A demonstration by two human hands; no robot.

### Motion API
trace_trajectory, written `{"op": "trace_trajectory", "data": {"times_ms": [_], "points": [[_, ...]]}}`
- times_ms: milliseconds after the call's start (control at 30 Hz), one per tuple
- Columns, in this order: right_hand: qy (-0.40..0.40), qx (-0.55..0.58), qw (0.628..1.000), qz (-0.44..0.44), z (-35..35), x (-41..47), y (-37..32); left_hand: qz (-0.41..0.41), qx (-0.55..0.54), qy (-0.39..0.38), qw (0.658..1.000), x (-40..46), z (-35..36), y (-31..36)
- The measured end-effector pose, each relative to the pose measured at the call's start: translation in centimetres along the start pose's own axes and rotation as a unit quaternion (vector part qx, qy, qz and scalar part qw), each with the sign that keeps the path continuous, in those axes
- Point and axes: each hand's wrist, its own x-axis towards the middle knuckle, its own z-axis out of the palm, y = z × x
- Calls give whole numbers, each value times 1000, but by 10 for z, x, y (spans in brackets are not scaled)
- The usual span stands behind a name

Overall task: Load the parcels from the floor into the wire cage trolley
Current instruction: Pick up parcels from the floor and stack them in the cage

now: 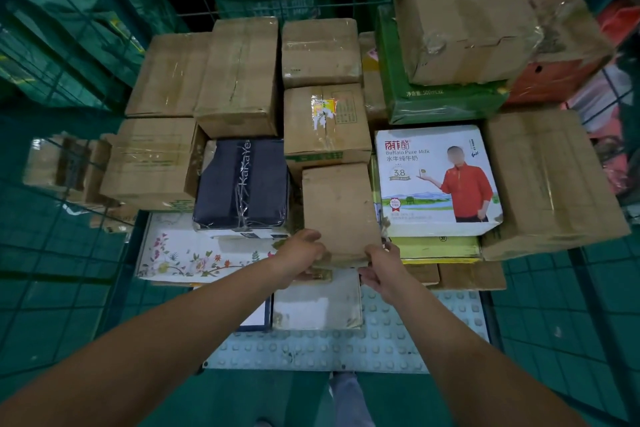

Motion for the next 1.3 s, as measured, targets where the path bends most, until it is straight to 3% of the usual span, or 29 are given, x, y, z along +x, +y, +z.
{"op": "trace_trajectory", "data": {"times_ms": [300, 800, 1033, 1300], "points": [[0, 9, 999, -35, 7, -41, 24, 19, -5, -13, 1000, -37, -18, -17], [36, 95, 980, -172, 52, -252, 140, 200, 125, -152, 960, -185, -49, -77], [104, 186, 959, -188, 22, -316, 213, 201, 184, -213, 938, -241, 10, -107], [221, 325, 906, -155, -59, -376, 352, 213, 332, -332, 857, -313, 133, -174]]}}
